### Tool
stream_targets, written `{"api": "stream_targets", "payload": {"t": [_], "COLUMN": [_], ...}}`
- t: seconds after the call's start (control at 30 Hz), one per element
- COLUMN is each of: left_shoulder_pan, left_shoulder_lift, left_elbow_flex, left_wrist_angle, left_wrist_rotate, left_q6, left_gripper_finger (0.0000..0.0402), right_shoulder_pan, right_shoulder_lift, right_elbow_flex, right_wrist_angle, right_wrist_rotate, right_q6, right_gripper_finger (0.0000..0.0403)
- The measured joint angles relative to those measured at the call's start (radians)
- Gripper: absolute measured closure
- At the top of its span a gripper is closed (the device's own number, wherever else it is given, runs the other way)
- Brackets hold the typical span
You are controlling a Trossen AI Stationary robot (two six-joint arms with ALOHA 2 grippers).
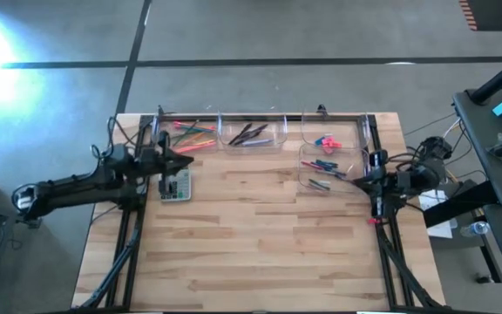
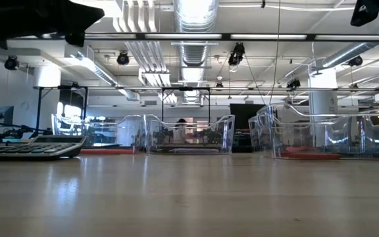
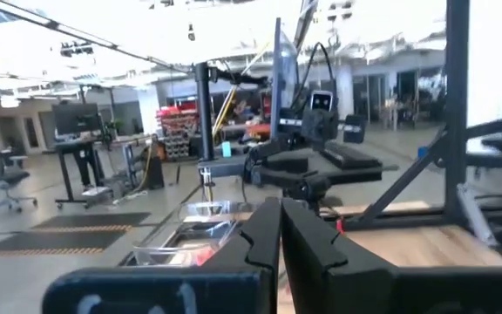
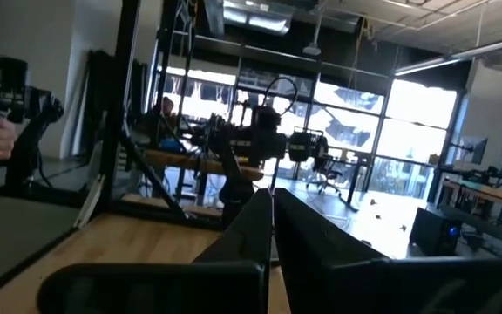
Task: Sort crayons/erasers/pens/pencils in bins
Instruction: Return to Home Position
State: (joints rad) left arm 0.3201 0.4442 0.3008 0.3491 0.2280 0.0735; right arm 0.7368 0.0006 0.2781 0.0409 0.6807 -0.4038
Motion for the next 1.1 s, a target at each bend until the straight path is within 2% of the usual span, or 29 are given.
{"api": "stream_targets", "payload": {"t": [0.3,0.53,0.77,0.93,1.1], "left_shoulder_pan": [0.001,0.001,0.001,0.001,0.001], "left_shoulder_lift": [-0.254,-0.385,-0.416,-0.409,-0.412], "left_elbow_flex": [-0.293,-0.293,-0.293,-0.294,-0.295], "left_wrist_angle": [0.161,-0.049,-0.263,-0.289,-0.285], "left_wrist_rotate": [0.002,0.003,0.004,0.008,0.059], "left_q6": [-0.068,-0.067,-0.067,-0.067,-0.059], "left_gripper_finger": [0.0401,0.0401,0.0401,0.0401,0.0401], "right_shoulder_pan": [-0.001,-0.004,-0.007,-0.021,-0.049], "right_shoulder_lift": [0.0,-0.001,-0.001,-0.001,-0.001], "right_elbow_flex": [-0.059,-0.125,-0.194,-0.264,-0.266], "right_wrist_angle": [0.027,0.057,0.053,0.112,0.053], "right_wrist_rotate": [0.001,0.034,0.063,0.063,0.025], "right_q6": [0.071,0.121,0.187,0.192,0.252], "right_gripper_finger": [0.0394,0.0394,0.0394,0.0394,0.0394]}}
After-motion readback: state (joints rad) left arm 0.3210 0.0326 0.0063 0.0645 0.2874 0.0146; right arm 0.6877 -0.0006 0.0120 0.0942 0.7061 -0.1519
